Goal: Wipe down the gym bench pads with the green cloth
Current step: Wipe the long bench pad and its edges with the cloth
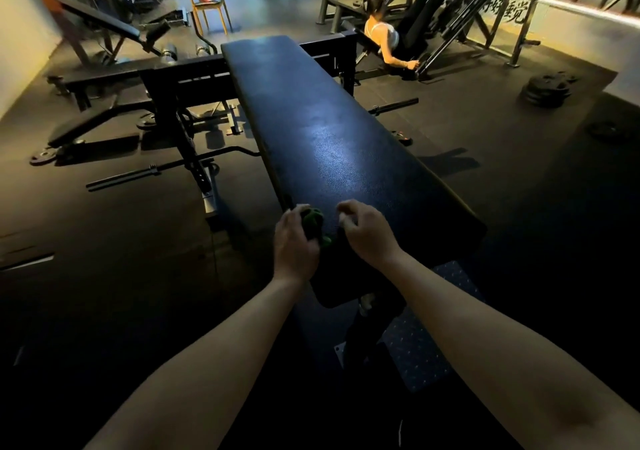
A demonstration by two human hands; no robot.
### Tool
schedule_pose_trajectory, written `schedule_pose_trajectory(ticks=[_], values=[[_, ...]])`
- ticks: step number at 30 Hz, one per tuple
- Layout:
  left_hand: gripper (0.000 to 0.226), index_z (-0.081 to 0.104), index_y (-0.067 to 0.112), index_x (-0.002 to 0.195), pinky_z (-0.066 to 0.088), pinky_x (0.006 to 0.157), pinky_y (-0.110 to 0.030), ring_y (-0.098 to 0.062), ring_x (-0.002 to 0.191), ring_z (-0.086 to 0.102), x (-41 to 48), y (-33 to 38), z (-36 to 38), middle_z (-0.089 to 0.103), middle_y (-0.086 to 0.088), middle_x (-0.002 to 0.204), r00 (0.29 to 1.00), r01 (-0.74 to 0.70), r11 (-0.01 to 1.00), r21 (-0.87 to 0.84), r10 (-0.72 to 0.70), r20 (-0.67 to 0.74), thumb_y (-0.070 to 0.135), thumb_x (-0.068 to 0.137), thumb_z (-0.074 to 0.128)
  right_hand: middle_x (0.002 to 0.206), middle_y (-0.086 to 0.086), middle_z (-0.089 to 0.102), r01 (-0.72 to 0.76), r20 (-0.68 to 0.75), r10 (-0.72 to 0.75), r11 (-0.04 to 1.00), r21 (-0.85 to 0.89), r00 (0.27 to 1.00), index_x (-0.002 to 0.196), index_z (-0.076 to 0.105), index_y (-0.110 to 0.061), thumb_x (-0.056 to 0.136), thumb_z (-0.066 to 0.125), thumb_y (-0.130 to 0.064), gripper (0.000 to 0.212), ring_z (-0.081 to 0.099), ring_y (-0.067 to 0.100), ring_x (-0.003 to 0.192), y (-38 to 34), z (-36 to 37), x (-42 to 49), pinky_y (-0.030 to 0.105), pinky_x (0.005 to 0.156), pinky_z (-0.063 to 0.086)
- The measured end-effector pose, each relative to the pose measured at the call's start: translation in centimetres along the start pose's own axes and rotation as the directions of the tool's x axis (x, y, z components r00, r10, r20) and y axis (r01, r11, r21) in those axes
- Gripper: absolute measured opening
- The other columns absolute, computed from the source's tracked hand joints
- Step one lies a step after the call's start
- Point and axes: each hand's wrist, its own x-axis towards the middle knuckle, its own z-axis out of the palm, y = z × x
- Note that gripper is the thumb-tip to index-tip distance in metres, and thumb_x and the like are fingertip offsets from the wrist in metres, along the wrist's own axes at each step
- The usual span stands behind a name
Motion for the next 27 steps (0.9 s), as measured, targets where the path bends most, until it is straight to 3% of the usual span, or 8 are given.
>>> schedule_pose_trajectory(ticks=[2,4,7,11,16,19,23,27], values=[[0.046,0.053,0.010,0.133,0.033,0.107,-0.039,-0.036,0.124,0.045,1.5,-0.3,-0.1,0.052,-0.015,0.134,0.997,0.066,0.998,-0.024,-0.066,-0.031,0.006,0.088,0.062,0.112,0.001,0.069,0.157,0.011,-0.159,0.959,-0.236,0.987,0.108,0.070,-0.016,0.088,0.059,-0.017,0.023,0.058,0.024,0.109,1.8,0.3,-1.1,0.028,0.095,0.041],[0.043,0.051,0.012,0.136,0.027,0.113,-0.037,-0.034,0.133,0.036,2.5,-0.3,0.7,0.046,-0.014,0.142,0.991,0.099,0.995,0.003,-0.099,0.087,0.014,0.095,0.058,0.114,-0.002,0.066,0.237,0.030,-0.242,0.906,-0.351,0.970,0.106,0.069,-0.018,0.084,0.053,-0.024,0.028,0.054,0.022,0.112,2.6,1.0,-1.8,0.033,0.097,0.041],[0.041,0.054,0.009,0.130,0.019,0.117,-0.033,-0.032,0.141,0.024,2.0,0.3,2.2,0.040,-0.017,0.145,0.982,0.129,0.991,0.021,-0.131,0.138,0.033,0.097,0.058,0.110,-0.003,0.064,0.237,0.022,-0.248,0.893,-0.383,0.969,0.105,0.067,-0.018,0.083,0.043,-0.033,0.036,0.053,0.022,0.110,2.1,1.2,-1.7,0.039,0.093,0.043],[0.034,0.055,0.003,0.121,0.016,0.122,-0.041,-0.028,0.147,0.017,1.0,0.9,2.6,0.039,-0.015,0.147,0.988,0.116,0.993,0.032,-0.119,0.099,0.029,0.098,0.060,0.109,-0.004,0.065,0.252,0.043,-0.255,0.889,-0.382,0.966,0.108,0.068,-0.018,0.085,0.040,-0.035,0.040,0.053,0.022,0.110,2.6,0.9,-1.4,0.039,0.091,0.043],[0.021,0.057,0.008,0.104,0.020,0.120,-0.040,-0.029,0.147,0.024,-0.2,1.9,3.3,0.050,-0.014,0.134,0.990,0.138,0.990,0.034,-0.139,0.017,0.029,0.099,0.059,0.104,-0.002,0.065,0.299,0.101,-0.282,0.884,-0.359,0.954,0.105,0.068,-0.018,0.091,0.041,-0.031,0.033,0.054,0.024,0.106,2.9,0.6,-1.3,0.040,0.086,0.045],[0.019,0.053,0.016,0.095,0.031,0.115,-0.043,-0.025,0.137,0.036,-1.7,2.9,3.7,0.052,-0.010,0.127,0.980,0.193,0.978,0.079,-0.190,-0.052,0.034,0.100,0.057,0.105,-0.001,0.065,0.316,0.157,-0.280,0.900,-0.299,0.947,0.106,0.068,-0.018,0.093,0.049,-0.026,0.024,0.053,0.023,0.106,3.3,0.1,-1.2,0.039,0.086,0.047],[0.025,0.055,0.012,0.090,0.040,0.088,-0.035,-0.022,0.100,0.051,-4.2,3.8,4.8,0.052,-0.004,0.101,0.955,0.232,0.961,0.152,-0.196,-0.221,0.035,0.100,0.056,0.114,0.002,0.063,0.407,0.280,-0.333,0.872,-0.271,0.900,0.112,0.067,-0.018,0.097,0.051,-0.026,0.023,0.052,0.024,0.113,3.9,-1.2,-0.6,0.038,0.087,0.049],[0.028,0.058,0.008,0.096,0.041,0.086,-0.036,-0.027,0.098,0.054,-8.0,5.0,7.2,0.055,-0.010,0.103,0.876,0.339,0.922,0.185,-0.238,-0.419,0.035,0.099,0.054,0.138,0.001,0.053,0.550,0.452,-0.405,0.795,-0.255,0.795,0.135,0.054,-0.018,0.100,0.048,-0.023,0.036,0.041,0.023,0.133,5.0,-3.3,-0.5,0.041,0.092,0.051]])
